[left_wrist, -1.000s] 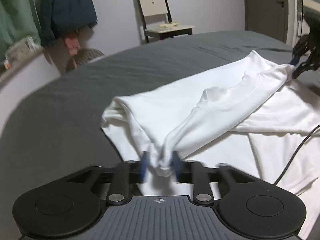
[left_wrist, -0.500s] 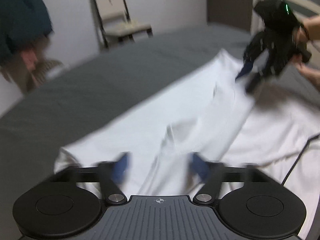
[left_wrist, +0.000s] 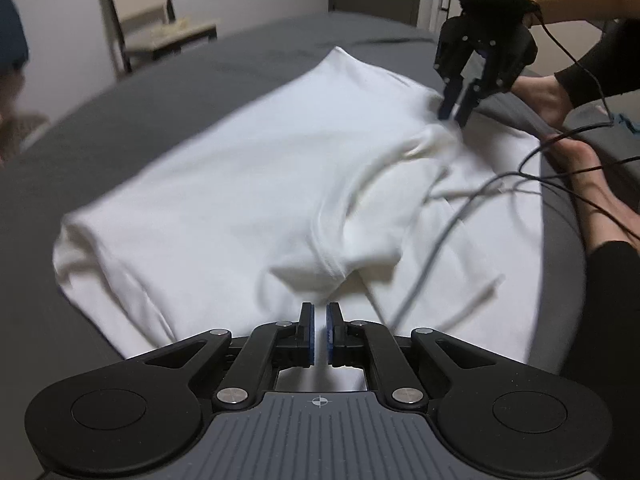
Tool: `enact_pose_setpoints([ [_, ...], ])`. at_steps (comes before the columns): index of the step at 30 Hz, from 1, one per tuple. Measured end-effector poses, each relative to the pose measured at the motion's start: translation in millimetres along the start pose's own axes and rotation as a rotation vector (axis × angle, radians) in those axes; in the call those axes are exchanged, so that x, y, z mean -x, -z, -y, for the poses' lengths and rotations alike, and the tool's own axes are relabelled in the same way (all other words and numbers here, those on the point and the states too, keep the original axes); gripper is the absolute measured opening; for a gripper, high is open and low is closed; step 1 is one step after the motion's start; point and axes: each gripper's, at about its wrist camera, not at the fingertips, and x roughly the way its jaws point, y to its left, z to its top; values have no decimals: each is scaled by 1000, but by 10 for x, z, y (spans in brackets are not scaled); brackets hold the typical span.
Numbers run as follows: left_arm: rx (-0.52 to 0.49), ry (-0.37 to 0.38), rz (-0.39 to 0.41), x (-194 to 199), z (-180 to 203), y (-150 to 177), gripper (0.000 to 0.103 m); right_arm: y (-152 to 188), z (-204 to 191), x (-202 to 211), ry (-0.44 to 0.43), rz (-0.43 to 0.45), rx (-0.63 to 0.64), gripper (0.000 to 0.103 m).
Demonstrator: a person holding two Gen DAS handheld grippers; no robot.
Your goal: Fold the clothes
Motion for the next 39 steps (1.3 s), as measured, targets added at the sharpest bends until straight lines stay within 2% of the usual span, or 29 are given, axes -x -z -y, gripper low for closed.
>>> enact_pose_setpoints([
  [1, 38, -2, -4, 31, -36, 10, 5, 18, 15, 72, 11, 28, -7, 45],
  [3, 121, -19, 7, 85, -137, 5, 7, 12, 151, 194, 49, 87, -81, 54],
  [4, 171, -34, 32, 128, -220, -2, 11, 11, 240, 266, 71, 118, -129, 55],
  [6, 297, -75, 110, 198, -446, 9, 37, 4, 443, 374, 96, 162, -253, 55],
  [7, 347, -102, 153, 249, -526, 1, 70, 4, 540, 403, 111, 175, -323, 55],
  [8, 392, -128, 194, 295, -598, -10, 94, 6, 598, 421, 124, 193, -381, 55],
  [9, 409, -143, 229, 313, -632, -40, 98, 0, 610, 424, 115, 218, -411, 54],
  [11, 442, -170, 296, 341, -699, -99, 98, -44, 530, 356, 72, 254, -404, 53],
  [14, 464, -137, 336, 216, -725, -231, 98, -180, 254, 110, -3, 237, -318, 52],
  [15, 448, -123, 340, 152, -684, -262, 98, -213, 169, 12, -17, 223, -292, 52],
  [17, 413, -47, 334, -1, -603, -317, 98, -268, 14, -179, -39, 189, -244, 52],
  [19, 409, 42, 297, -155, -529, -335, 98, -259, -37, -345, -24, 114, -219, 52],
  [20, 389, 85, 253, -249, -462, -326, 98, -248, -61, -431, -11, 69, -202, 51],
  [21, 344, 94, 194, -336, -389, -321, 97, -212, -92, -493, 13, 15, -167, 50],
  [22, 296, 98, 132, -422, -314, -310, 97, -166, -147, -466, 24, 15, -111, 50],
  [24, 151, 50, -24, -565, -149, -226, 97, -110, -186, -397, 34, -7, -65, 50],
  [25, 84, 35, -25, -536, -83, -171, 97, -90, -175, -344, 30, -18, -67, 50],
  [27, 79, 46, -27, -428, -86, -132, 97, -37, -83, -148, -9, 15, -112, 51],
  [28, 126, 69, 7, -325, -153, -122, 97, -6, 2, -38, 1, 50, -135, 53],
  [29, 173, 85, 44, -223, -228, -109, 98, 20, 98, 69, 22, 87, -163, 58],
  [30, 223, 57, 92, -130, -347, -79, 98, 30, 230, 165, 76, 128, -208, 64],
  [32, 326, -4, 184, 46, -586, -20, 98, 43, 524, 303, 214, 193, -315, 67],
  [35, 533, -160, 268, 160, -998, 63, 98, 80, 990, 409, 397, 233, -502, 67],
  [37, 656, -266, 280, 149, -1280, 91, 98, 111, 1227, 405, 400, 252, -615, 68],
  [39, 720, -325, 282, 64, -1476, 67, 98, 142, 1435, 379, 391, 267, -723, 71],
])
